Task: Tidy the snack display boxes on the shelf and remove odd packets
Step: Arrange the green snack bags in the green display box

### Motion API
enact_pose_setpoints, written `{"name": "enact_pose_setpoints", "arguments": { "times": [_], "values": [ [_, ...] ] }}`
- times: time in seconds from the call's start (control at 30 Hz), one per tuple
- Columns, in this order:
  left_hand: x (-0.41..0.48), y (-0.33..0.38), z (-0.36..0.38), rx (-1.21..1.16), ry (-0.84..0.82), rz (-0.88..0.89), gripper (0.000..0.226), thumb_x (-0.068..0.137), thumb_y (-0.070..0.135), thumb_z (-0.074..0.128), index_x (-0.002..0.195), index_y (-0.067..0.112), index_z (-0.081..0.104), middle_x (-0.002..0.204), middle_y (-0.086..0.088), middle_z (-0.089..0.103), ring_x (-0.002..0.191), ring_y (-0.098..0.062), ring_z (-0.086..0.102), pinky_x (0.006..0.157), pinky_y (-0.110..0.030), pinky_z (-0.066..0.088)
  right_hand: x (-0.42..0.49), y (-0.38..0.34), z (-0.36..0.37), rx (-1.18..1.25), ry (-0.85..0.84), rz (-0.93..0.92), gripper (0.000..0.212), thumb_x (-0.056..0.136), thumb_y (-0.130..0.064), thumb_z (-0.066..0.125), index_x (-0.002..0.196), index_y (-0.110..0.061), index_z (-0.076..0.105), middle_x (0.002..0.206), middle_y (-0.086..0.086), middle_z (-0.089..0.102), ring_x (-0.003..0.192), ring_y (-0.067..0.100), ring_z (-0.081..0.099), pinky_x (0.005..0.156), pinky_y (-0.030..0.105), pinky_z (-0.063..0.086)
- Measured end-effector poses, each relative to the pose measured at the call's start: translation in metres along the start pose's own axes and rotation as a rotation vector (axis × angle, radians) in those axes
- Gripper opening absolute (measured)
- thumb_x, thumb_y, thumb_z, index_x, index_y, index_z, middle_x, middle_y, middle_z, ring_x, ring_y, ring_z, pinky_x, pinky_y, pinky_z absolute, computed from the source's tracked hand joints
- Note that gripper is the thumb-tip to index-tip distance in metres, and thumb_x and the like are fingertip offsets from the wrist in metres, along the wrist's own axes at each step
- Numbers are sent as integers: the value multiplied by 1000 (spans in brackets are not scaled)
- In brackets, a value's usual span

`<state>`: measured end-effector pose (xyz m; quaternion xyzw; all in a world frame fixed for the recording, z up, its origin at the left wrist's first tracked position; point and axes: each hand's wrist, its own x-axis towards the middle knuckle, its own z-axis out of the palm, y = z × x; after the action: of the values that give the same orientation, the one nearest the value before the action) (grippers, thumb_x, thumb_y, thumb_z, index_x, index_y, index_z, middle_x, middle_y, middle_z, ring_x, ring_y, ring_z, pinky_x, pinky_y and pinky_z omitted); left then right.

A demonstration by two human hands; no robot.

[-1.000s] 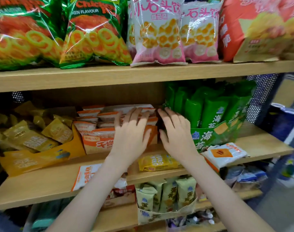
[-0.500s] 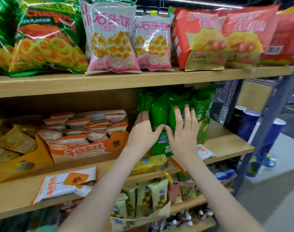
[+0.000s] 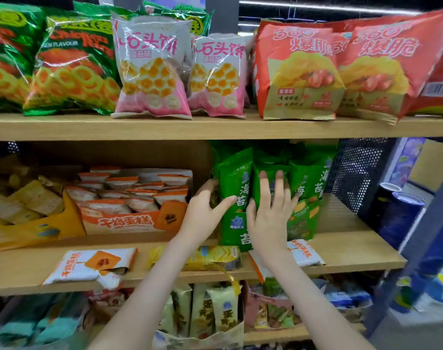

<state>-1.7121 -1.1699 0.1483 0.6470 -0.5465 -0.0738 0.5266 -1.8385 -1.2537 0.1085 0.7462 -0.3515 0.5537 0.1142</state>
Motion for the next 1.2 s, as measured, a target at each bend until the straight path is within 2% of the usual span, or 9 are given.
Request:
{"name": "enact_pose_setpoints", "arguments": {
  "times": [0.07,0.23,0.47,0.6,0.7,0.8,0.9,1.03,1.2],
  "values": [
    [1,0,2,-42,7,-2,43,90,40,65,126,20,53,112,1,67,99,-9,63,84,-34,55,-1,0,0,19,-4,7,60,96,-25,41,149,-21,14,151,13,20,132,36,31,109,68,21],
    [2,8,-1,-166,-20,7,32,93,22,64,122,23,51,111,14,63,98,12,58,75,-6,46,-1,1,1,30,-1,13,59,97,-25,40,150,-22,15,152,11,20,135,36,29,110,67,20],
    [9,17,-5,-265,-28,75,35,96,15,58,129,17,48,116,8,62,102,11,58,80,-8,46,-1,0,3,7,11,25,60,96,-23,41,150,-23,14,152,11,20,136,35,30,111,64,21],
    [2,14,1,-362,4,66,44,96,19,56,138,14,45,132,-2,57,120,-8,55,103,-34,47,-1,-2,3,8,27,30,57,95,-21,42,148,-19,21,151,12,22,135,35,30,110,65,22],
    [-2,12,7,-419,54,65,53,89,30,54,139,17,45,136,-3,55,126,-14,52,107,-44,43,0,-3,2,6,20,35,57,95,-22,42,148,-19,21,151,12,22,135,35,30,110,64,22],
    [-2,14,10,-466,70,78,44,90,30,53,133,31,44,135,-2,54,124,-12,53,106,-40,44,-1,-2,1,9,2,35,57,95,-24,43,148,-19,22,152,11,21,136,35,29,110,64,22],
    [0,18,6,-511,97,129,36,99,17,50,134,22,44,128,0,56,117,-3,56,98,-24,47,-1,-1,1,12,-3,38,59,96,-25,43,149,-21,18,152,10,20,137,34,28,111,63,22],
    [-2,23,2,-435,202,325,28,98,29,45,126,27,47,122,-4,57,119,-18,54,102,-34,44,-1,0,1,28,-1,36,60,97,-25,42,150,-24,15,153,9,19,139,33,27,113,60,18],
    [-10,40,-19,-515,393,513,30,103,35,41,131,23,43,125,25,53,119,-3,50,101,-22,37,-2,-2,2,5,-3,53,59,97,-25,43,149,-24,16,153,8,20,137,33,28,111,61,20]
  ]
}}
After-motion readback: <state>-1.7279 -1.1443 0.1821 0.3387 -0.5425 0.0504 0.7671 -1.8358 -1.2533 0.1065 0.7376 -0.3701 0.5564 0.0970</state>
